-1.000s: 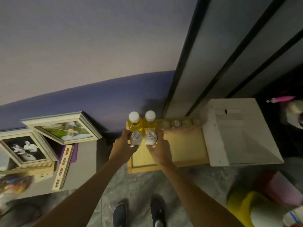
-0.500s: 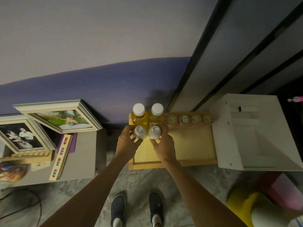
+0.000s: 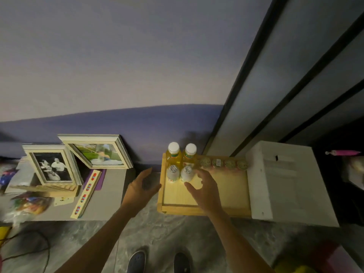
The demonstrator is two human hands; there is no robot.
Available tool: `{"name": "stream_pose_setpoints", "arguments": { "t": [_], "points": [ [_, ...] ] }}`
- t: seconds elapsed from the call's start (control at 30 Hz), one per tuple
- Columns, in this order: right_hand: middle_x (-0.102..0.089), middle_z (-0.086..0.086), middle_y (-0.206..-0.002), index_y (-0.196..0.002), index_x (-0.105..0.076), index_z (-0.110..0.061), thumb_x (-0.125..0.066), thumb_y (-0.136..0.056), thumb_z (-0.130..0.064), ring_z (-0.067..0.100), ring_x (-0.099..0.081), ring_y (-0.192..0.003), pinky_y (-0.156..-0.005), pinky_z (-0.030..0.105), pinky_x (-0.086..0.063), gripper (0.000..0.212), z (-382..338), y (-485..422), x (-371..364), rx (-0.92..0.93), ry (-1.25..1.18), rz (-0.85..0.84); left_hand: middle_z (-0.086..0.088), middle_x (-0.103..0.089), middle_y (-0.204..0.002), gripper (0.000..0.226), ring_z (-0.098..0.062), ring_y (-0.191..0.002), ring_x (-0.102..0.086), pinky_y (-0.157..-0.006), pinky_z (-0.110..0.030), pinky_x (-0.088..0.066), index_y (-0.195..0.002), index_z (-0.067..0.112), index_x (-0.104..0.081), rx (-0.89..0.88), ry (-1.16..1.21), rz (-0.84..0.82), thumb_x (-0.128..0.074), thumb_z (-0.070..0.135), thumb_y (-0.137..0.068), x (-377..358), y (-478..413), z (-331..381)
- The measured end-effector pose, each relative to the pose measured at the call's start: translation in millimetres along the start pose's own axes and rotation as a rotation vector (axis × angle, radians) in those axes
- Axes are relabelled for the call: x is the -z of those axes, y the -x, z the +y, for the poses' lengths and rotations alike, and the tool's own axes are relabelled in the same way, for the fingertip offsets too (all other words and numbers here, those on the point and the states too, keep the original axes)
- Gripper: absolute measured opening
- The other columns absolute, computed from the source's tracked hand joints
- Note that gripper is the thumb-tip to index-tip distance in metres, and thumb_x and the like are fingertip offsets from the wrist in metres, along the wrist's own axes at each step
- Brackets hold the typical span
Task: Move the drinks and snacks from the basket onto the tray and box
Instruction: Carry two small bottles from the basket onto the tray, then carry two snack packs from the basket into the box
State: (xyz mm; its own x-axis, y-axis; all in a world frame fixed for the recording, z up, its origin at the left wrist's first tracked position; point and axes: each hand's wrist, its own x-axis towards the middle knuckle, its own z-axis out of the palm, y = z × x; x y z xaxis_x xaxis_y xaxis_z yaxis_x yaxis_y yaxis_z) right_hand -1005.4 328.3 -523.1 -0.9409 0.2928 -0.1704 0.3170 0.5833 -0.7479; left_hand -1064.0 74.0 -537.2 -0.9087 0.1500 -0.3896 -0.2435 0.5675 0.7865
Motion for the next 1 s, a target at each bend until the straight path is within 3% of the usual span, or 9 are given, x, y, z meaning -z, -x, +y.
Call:
{"name": "stream_pose_setpoints", "arguments": {
  "t": [0.1, 0.23, 0.37, 0.5, 0.63, 0.8, 1.0],
  "points": [
    [-0.067, -0.011, -0.134, -0.136, -0.064, -0.026, -0.085, -0.086, -0.047, 0.008, -0.061, -0.123, -0.103, 0.034, -0.054, 0.058, -50, 11, 25, 0.185, -0.045, -0.009, 0.011, -0.051, -0.151, 0.077, -0.022, -0.134, -0.054, -0.107, -0.041, -0.048, -0.152, 0.042, -0.046, -0.018, 0.067, 0.08, -0.078, 0.058, -0.085, 52, 49, 14],
    [-0.051, -0.004, -0.159, -0.154, -0.05, -0.023, -0.083, -0.081, -0.064, 0.016, -0.047, -0.147, -0.117, 0.025, -0.037, 0.09, -134, 13, 36, 0.4, 0.133, -0.191, 0.007, -0.044, -0.161, 0.086, -0.022, -0.142, -0.048, -0.114, -0.05, -0.047, -0.157, 0.042, -0.036, -0.088, -0.125, 0.243, -0.072, 0.072, -0.085, 134, 117, 31],
    [-0.031, -0.002, -0.171, -0.165, -0.029, -0.025, -0.073, -0.081, -0.077, 0.019, -0.034, -0.155, -0.121, 0.036, -0.036, 0.108, -232, 22, 7, 0.534, 0.292, -0.333, 0.006, -0.048, -0.157, 0.09, -0.02, -0.137, -0.054, -0.111, -0.04, -0.048, -0.157, 0.032, -0.04, -0.122, -0.307, 0.437, -0.063, 0.079, -0.083, 225, 187, 18],
    [-0.024, 0.0, -0.174, -0.168, -0.017, -0.027, -0.066, -0.084, -0.079, 0.024, -0.03, -0.157, -0.123, 0.044, -0.039, 0.11, -331, 56, -58, 0.693, 0.364, -0.501, 0.005, -0.044, -0.163, 0.087, -0.02, -0.143, -0.049, -0.118, -0.04, -0.042, -0.158, 0.032, -0.04, -0.071, -0.39, 0.664, -0.062, 0.077, -0.087, 308, 263, -28],
    [-0.026, 0.001, -0.174, -0.169, -0.014, -0.026, -0.06, -0.081, -0.086, 0.024, -0.031, -0.157, -0.122, 0.043, -0.039, 0.116, -421, 117, -139, 0.882, 0.438, -0.597, 0.003, -0.037, -0.168, 0.093, -0.021, -0.147, -0.044, -0.12, -0.045, -0.041, -0.161, 0.034, -0.035, 0.078, -0.422, 0.817, -0.059, 0.081, -0.084, 377, 351, -88],
    [-0.014, -0.001, -0.178, -0.171, -0.007, -0.028, -0.062, -0.082, -0.083, 0.026, -0.023, -0.161, -0.125, 0.049, -0.033, 0.118, -502, 205, -242, 0.976, 0.49, -0.792, 0.0, -0.042, -0.165, 0.095, -0.026, -0.145, -0.048, -0.117, -0.046, -0.044, -0.161, 0.029, -0.037, 0.273, -0.382, 0.897, -0.058, 0.081, -0.085, 437, 453, -171],
    [-0.02, 0.0, -0.177, -0.169, -0.015, -0.027, -0.065, -0.081, -0.083, 0.028, -0.028, -0.159, -0.122, 0.05, -0.035, 0.115, -554, 285, -338, 1.063, 0.588, -0.909, -0.002, -0.044, -0.164, 0.11, -0.027, -0.14, -0.051, -0.115, -0.045, -0.045, -0.161, 0.032, -0.035, 0.443, -0.236, 0.902, -0.046, 0.099, -0.073, 467, 532, -260]
  ]
}}
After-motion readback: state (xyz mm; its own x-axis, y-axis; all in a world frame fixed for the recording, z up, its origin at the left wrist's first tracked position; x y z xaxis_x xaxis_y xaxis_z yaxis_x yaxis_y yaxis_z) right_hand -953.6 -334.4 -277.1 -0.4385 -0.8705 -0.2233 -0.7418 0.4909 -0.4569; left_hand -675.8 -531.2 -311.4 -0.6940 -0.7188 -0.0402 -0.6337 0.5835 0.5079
